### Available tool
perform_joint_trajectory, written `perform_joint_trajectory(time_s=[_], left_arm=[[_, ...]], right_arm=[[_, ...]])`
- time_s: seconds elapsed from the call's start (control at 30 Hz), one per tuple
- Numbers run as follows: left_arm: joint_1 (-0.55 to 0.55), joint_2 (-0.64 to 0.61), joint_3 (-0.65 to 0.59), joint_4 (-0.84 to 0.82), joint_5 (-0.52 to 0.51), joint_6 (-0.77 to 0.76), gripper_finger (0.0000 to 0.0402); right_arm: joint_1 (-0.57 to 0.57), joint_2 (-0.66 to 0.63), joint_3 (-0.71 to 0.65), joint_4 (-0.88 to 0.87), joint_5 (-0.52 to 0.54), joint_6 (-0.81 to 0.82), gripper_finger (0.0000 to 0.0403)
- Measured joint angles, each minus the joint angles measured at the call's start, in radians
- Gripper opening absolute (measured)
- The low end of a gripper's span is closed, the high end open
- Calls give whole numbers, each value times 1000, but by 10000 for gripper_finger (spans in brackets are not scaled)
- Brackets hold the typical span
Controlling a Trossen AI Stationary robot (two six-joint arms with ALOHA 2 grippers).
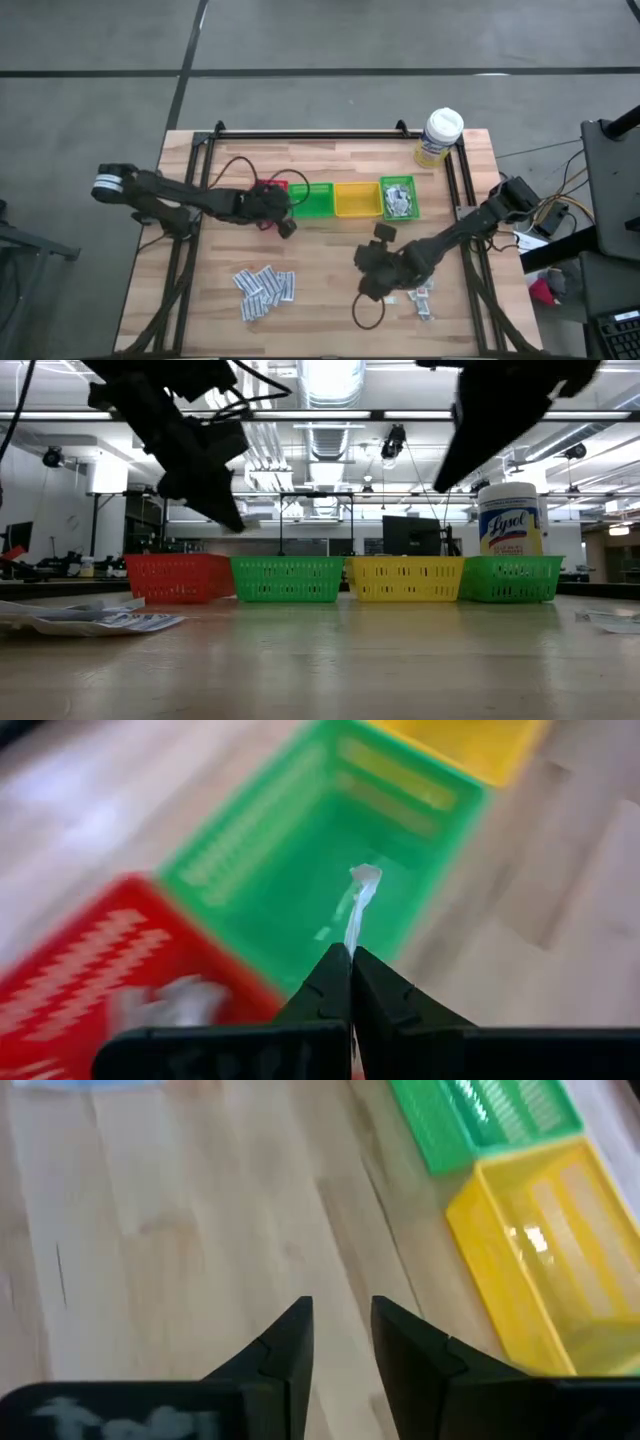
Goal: Pick & Place First Aid Supplies
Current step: Put the green bandage into the red bin
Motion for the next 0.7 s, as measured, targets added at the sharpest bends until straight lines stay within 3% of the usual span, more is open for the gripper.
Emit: perform_joint_trajectory(time_s=[0.2, 0.4, 0.7], left_arm=[[56, -93, 0, -168, -137, -143, 0], [112, -74, 0, -314, -97, -282, 0], [116, 45, -1, -312, -62, -330, 0]], right_arm=[[58, 0, -1, -31, 1, 52, 102], [84, 0, -2, -32, 2, 66, 89], [88, 0, -2, -32, 9, 69, 69]])
